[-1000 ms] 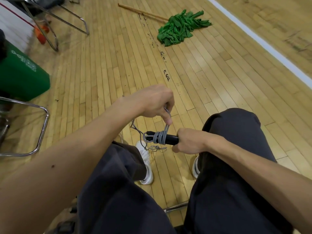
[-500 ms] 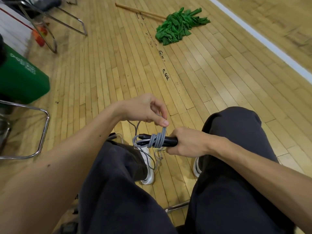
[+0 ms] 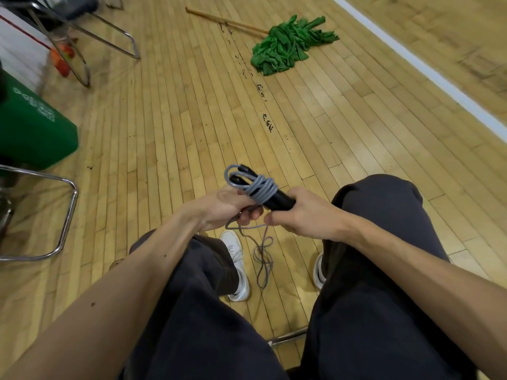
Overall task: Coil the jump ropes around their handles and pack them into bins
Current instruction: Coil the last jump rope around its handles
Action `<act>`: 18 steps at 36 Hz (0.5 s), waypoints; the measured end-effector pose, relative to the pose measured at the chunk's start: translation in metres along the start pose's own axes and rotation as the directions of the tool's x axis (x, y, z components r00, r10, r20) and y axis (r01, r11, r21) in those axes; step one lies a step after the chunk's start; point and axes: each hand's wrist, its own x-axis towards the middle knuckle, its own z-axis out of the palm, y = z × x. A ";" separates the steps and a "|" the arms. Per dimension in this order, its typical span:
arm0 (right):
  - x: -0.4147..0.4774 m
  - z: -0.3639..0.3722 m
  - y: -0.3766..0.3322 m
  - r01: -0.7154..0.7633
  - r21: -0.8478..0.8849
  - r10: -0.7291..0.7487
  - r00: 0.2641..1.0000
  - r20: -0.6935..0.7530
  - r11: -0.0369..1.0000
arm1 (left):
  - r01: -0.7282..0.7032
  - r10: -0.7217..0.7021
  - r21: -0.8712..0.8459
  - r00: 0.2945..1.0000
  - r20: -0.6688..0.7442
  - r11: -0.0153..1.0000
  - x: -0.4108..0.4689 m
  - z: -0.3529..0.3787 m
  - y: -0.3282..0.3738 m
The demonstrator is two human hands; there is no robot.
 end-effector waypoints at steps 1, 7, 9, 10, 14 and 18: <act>0.001 0.000 0.000 0.008 0.042 -0.008 1.000 -0.006 0.999 | -0.006 0.005 -0.026 1.000 -0.015 1.000 0.001 0.002 0.000; 0.003 -0.004 0.002 0.026 0.170 -0.018 0.999 -0.048 0.985 | -0.124 0.118 -0.074 0.990 -0.081 0.990 0.003 0.007 -0.004; 0.004 -0.004 0.002 0.011 0.187 0.002 0.998 -0.069 0.982 | -0.147 0.141 -0.042 0.983 -0.121 0.988 0.000 0.009 -0.003; 0.005 -0.004 0.002 0.003 0.194 0.013 0.997 -0.080 0.981 | -0.152 0.145 -0.037 0.980 -0.136 0.988 -0.001 0.009 -0.003; 0.008 -0.005 0.004 -0.017 0.219 0.045 0.991 -0.124 0.976 | -0.181 0.176 -0.010 0.969 -0.172 0.983 -0.006 0.012 -0.002; 0.010 -0.007 0.004 -0.039 0.260 0.084 0.983 -0.163 0.965 | -0.175 0.171 -0.013 0.973 -0.155 0.985 -0.011 0.013 -0.009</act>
